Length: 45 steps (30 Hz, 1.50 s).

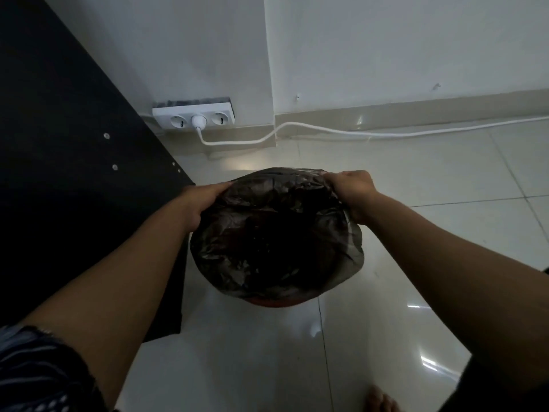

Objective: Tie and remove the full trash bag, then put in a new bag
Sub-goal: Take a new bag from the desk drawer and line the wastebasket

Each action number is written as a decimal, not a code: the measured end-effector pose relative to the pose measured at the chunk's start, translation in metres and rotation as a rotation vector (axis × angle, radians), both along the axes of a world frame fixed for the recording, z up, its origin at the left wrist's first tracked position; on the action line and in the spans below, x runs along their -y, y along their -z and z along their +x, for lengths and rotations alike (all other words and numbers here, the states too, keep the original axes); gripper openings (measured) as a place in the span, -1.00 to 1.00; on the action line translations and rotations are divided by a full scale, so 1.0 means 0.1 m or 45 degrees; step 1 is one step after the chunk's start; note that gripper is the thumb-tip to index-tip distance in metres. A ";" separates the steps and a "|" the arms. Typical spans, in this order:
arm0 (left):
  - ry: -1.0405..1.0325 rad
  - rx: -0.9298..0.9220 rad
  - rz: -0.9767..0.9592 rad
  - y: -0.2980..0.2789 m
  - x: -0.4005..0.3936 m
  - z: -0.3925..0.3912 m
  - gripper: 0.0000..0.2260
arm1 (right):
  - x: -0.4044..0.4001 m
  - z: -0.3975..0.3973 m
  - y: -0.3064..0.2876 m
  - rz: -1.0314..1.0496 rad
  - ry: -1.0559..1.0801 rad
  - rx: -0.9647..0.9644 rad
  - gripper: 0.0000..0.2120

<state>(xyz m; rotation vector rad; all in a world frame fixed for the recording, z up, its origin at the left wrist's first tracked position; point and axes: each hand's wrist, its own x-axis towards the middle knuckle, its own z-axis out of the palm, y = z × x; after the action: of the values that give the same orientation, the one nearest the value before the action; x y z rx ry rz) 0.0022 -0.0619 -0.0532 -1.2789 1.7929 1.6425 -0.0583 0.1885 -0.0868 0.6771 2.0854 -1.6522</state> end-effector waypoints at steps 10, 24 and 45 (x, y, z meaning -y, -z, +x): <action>-0.105 0.016 0.186 0.24 0.15 0.24 -0.79 | 0.06 0.02 -0.03 0.034 -0.121 0.058 -0.87; 0.133 -0.358 -0.936 0.15 -0.39 0.70 -0.70 | 0.17 0.54 0.01 0.684 -0.690 -0.767 -0.59; -0.111 -0.326 -1.086 0.10 -0.73 1.15 -0.53 | -0.07 1.10 -0.16 0.692 -1.704 -1.636 -0.57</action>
<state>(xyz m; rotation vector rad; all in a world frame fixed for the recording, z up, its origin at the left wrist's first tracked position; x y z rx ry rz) 0.1175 0.0110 -0.0631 -1.5167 2.7978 1.1183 0.0513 0.1952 -0.0711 -1.7896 2.5537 -0.5811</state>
